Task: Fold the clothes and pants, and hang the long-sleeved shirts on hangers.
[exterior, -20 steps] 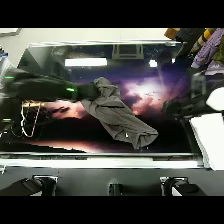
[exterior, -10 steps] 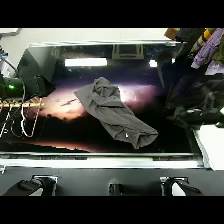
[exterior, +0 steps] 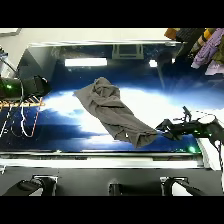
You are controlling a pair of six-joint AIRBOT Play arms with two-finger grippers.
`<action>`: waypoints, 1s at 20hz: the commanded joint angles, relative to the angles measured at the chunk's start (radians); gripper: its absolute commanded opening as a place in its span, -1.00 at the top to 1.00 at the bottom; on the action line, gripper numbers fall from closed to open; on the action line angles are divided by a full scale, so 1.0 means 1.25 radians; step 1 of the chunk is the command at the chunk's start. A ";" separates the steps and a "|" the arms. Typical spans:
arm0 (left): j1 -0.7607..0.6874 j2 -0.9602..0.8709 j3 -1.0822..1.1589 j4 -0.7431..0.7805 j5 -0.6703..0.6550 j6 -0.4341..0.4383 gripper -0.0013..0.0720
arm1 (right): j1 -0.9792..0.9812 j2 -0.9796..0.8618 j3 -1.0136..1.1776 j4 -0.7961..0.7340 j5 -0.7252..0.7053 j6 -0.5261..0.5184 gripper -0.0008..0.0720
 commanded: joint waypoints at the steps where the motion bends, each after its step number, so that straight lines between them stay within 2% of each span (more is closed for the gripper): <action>1: 0.001 -0.007 0.000 0.010 0.001 -0.015 -0.73 | -0.001 -0.072 -0.006 0.079 -0.009 -0.077 -0.44; 2: 0.002 -0.007 0.000 0.020 0.001 -0.015 -0.73 | 0.000 -0.074 -0.006 0.092 -0.014 -0.082 -0.36; 3: 0.011 -0.008 -0.001 0.022 0.001 -0.015 -0.72 | 0.006 -0.074 -0.006 0.091 -0.020 -0.083 -0.11; 6: 0.072 -0.011 -0.027 0.018 0.001 -0.015 -0.72 | 0.080 -0.075 -0.006 0.075 -0.050 -0.083 0.16; 8: 0.133 -0.011 -0.081 -0.015 -0.009 -0.015 -0.72 | 0.121 -0.075 -0.005 0.056 -0.061 -0.081 0.84; 11: 0.235 -0.015 -0.201 -0.170 -0.103 0.037 -0.68 | 0.123 -0.058 -0.005 0.043 -0.059 -0.061 0.86; 14: 0.319 -0.069 -0.331 -0.376 -0.245 0.158 -0.67 | 0.123 -0.011 -0.005 0.027 -0.023 -0.045 0.86; 18: 0.316 -0.241 -0.370 -0.527 -0.390 0.308 -0.67 | 0.123 0.058 -0.005 0.027 0.034 -0.046 0.86; 20: 0.291 -0.341 -0.355 -0.593 -0.442 0.361 -0.67 | 0.123 0.087 -0.005 0.020 0.051 -0.046 0.86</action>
